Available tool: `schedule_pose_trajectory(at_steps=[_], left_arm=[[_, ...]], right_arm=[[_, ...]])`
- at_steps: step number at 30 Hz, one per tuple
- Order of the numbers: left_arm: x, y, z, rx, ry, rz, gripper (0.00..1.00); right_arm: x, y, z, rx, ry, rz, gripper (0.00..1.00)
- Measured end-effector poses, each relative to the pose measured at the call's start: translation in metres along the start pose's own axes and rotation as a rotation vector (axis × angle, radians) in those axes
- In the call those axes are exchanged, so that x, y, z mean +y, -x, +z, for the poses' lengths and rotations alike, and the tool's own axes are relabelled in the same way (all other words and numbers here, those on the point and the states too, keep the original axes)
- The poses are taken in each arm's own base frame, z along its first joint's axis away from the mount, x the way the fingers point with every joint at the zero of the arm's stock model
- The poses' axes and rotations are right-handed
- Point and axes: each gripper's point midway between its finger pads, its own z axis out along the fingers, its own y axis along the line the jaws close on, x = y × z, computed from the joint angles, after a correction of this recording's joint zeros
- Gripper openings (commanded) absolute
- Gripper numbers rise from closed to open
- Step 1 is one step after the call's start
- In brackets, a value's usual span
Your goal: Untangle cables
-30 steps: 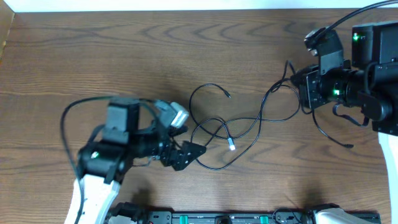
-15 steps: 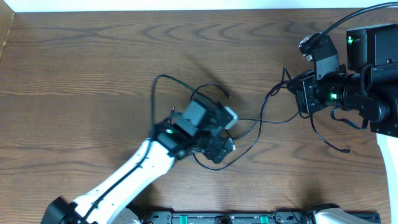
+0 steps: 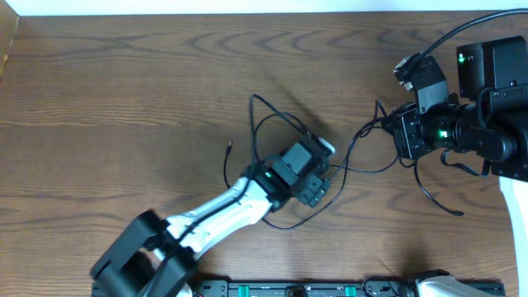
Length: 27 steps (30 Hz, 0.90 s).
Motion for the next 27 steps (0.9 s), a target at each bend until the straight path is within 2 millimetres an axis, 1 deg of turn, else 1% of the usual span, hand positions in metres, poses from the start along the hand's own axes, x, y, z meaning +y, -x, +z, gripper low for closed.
schedule_pose_trajectory(at_steps=[5, 11, 17, 21, 24, 27], left_arm=[[-0.032, -0.005, 0.008, 0.003, -0.041, 0.069, 0.86], [-0.055, -0.007, 0.007, -0.003, -0.075, 0.117, 0.86], [-0.073, -0.010, 0.006, -0.005, -0.102, 0.140, 0.86], [-0.083, -0.012, 0.005, -0.007, -0.117, 0.154, 0.81], [-0.090, -0.008, 0.005, -0.032, -0.129, 0.157, 0.81], [-0.092, -0.004, 0.012, -0.048, -0.135, 0.142, 0.81]], right_arm=[[0.000, 0.000, 0.001, 0.002, 0.000, 0.000, 0.01], [0.000, 0.000, 0.001, 0.004, 0.000, 0.000, 0.01], [0.000, -0.001, 0.001, 0.008, 0.001, 0.002, 0.01], [0.000, -0.001, 0.001, 0.008, 0.001, 0.002, 0.01], [0.000, -0.001, 0.001, 0.008, 0.001, 0.002, 0.01], [0.000, -0.002, 0.001, 0.010, 0.001, 0.003, 0.01]])
